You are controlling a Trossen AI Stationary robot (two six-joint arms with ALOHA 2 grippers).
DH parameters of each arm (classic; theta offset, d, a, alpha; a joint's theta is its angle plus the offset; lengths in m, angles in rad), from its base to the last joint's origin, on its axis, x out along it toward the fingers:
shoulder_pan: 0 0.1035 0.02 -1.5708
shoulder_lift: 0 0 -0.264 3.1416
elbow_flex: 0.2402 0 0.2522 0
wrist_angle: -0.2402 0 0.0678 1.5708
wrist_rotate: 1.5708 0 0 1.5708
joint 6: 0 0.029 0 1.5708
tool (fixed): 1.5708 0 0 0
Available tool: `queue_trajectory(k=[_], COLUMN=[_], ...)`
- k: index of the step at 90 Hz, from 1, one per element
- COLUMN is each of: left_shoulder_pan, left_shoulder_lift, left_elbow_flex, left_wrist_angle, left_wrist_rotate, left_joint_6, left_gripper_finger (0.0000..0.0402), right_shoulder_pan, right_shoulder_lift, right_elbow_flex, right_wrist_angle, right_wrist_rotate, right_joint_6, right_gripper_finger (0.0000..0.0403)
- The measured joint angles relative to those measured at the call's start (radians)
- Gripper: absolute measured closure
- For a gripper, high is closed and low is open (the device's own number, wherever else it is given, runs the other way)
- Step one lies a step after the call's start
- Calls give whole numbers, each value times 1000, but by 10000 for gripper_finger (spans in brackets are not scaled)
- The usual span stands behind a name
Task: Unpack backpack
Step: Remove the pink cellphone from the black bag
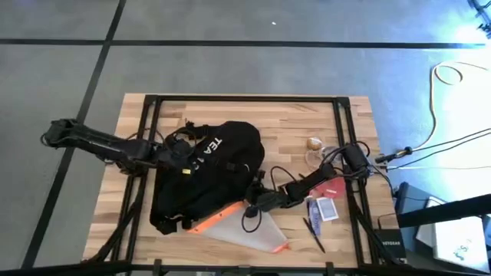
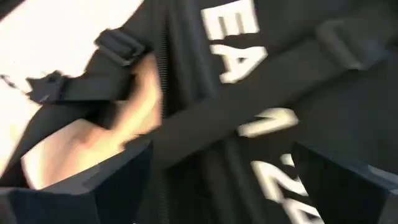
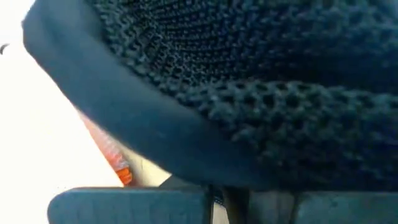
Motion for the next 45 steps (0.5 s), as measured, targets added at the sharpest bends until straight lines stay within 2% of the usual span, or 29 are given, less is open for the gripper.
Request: queue_trajectory(k=[5,21,35,45], left_shoulder_pan=[33,134,195,226], left_shoulder_lift=[7,36,48,54], left_elbow_flex=[-25,-120,-211,-256], left_wrist_angle=[30,142,373,508], left_wrist_rotate=[18,177,383,490], left_joint_6=[-5,-2,22,22], left_gripper_finger=[38,38,38,38], right_shoulder_pan=[-3,-15,-15,-15], right_shoulder_lift=[0,0,0,0], right_elbow_flex=[0,0,0,0], right_wrist_angle=[0,2,-1,-2], right_wrist_rotate=[-5,-31,-32,-31], right_joint_6=[4,13,18,17], right_gripper_finger=[403,403,403,403])
